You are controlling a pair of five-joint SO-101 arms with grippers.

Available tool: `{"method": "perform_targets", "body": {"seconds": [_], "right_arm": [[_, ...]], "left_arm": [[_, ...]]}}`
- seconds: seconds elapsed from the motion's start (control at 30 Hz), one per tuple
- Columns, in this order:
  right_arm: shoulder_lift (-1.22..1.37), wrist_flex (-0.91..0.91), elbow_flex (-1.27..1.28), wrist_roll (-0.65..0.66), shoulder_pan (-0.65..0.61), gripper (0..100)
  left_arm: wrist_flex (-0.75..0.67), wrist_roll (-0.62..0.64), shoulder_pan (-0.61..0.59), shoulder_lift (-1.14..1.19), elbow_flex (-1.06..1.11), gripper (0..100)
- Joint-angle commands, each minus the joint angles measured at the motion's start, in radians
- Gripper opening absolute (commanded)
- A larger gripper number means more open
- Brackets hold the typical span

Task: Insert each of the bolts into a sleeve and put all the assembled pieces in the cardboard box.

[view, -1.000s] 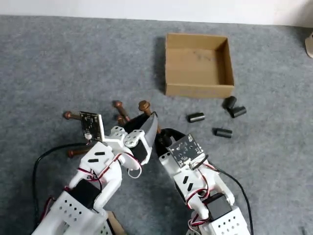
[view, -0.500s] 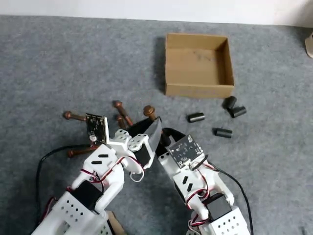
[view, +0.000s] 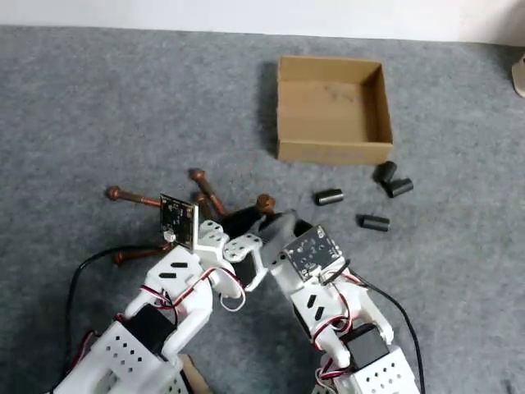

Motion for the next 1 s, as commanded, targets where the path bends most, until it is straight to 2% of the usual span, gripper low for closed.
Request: {"method": "perform_targets", "body": {"seconds": [0.0, 0.2, 0.4, 0.5, 0.97], "right_arm": [[-0.022, -0.033, 0.105, 0.0, 0.021, 0.5], [-0.022, -0.033, 0.105, 0.0, 0.041, 0.5], [-0.022, -0.035, 0.105, -0.006, 0.127, 0.5], [-0.022, -0.035, 0.105, -0.061, 0.156, 0.5], [-0.012, 0.007, 0.105, -0.069, 0.209, 0.5]], "left_arm": [[-0.023, -0.008, 0.015, -0.016, -0.005, 31], [-0.029, 0.011, 0.002, -0.018, 0.008, 30], [-0.029, 0.068, -0.074, -0.018, -0.001, 40], [-0.028, 0.069, -0.079, -0.018, 0.001, 43], [-0.025, 0.069, -0.113, -0.016, 0.005, 44]]}}
